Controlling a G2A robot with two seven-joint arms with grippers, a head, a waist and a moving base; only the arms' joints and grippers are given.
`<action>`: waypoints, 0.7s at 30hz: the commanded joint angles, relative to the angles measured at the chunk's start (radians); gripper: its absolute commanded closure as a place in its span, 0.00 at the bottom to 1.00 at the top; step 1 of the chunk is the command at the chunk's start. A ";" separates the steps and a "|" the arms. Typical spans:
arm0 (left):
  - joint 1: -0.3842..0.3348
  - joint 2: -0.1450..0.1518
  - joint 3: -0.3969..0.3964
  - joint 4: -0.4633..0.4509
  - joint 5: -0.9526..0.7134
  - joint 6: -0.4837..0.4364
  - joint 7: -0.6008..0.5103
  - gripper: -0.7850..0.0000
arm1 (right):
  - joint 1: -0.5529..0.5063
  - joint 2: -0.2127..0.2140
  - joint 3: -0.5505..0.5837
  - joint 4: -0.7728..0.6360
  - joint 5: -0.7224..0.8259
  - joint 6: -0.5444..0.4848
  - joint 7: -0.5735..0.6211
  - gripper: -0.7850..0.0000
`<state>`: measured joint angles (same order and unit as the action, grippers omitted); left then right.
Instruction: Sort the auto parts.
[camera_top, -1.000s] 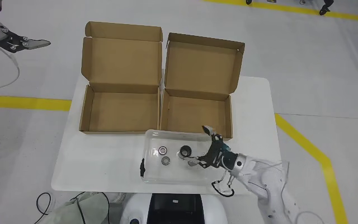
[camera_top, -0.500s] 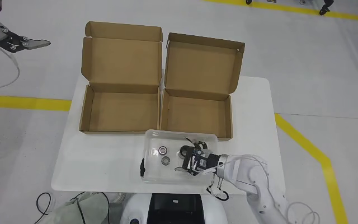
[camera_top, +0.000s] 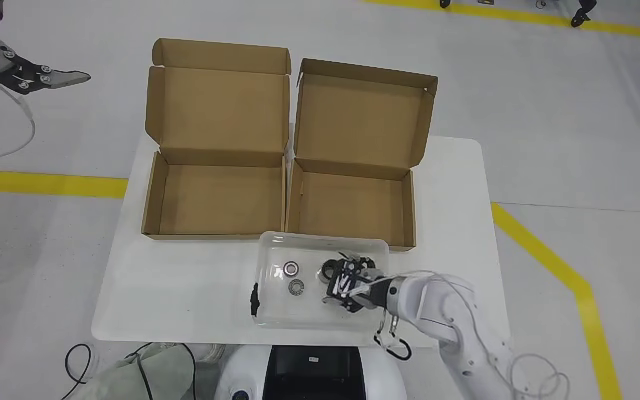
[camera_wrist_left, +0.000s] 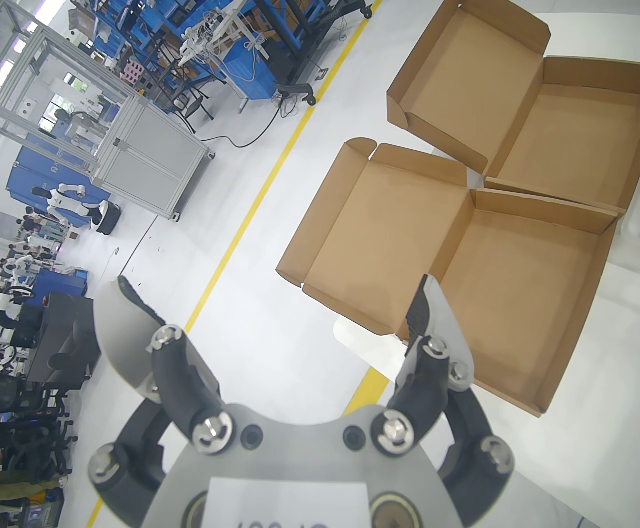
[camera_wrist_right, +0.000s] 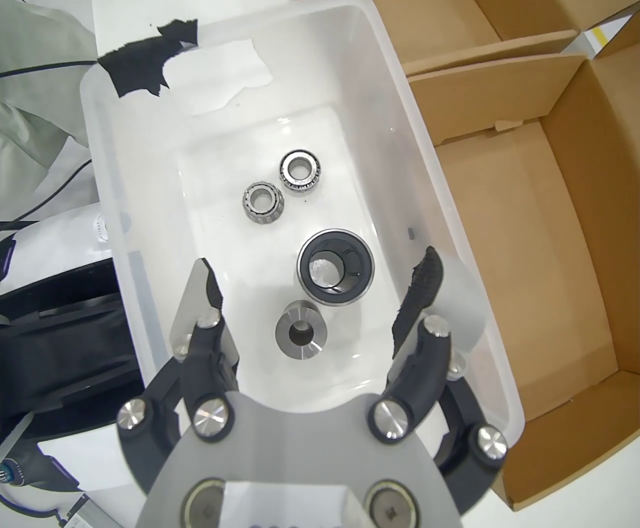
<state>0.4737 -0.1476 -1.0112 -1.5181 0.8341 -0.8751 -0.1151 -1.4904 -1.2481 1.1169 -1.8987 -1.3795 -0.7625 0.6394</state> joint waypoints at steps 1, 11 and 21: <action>0.000 0.000 0.000 0.000 0.000 0.000 0.000 0.00 | 0.008 0.001 -0.005 0.012 -0.004 0.008 0.000 0.11; 0.000 0.000 0.000 0.000 0.000 0.000 0.000 0.00 | 0.075 -0.001 -0.065 0.097 -0.021 0.039 -0.017 0.14; 0.000 0.000 0.000 0.000 0.000 0.000 0.000 0.00 | 0.120 -0.003 -0.116 0.153 -0.024 0.056 -0.014 0.15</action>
<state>0.4737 -0.1476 -1.0112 -1.5181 0.8341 -0.8751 -0.1151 -1.3740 -1.2511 1.0038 -1.7501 -1.4049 -0.7078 0.6235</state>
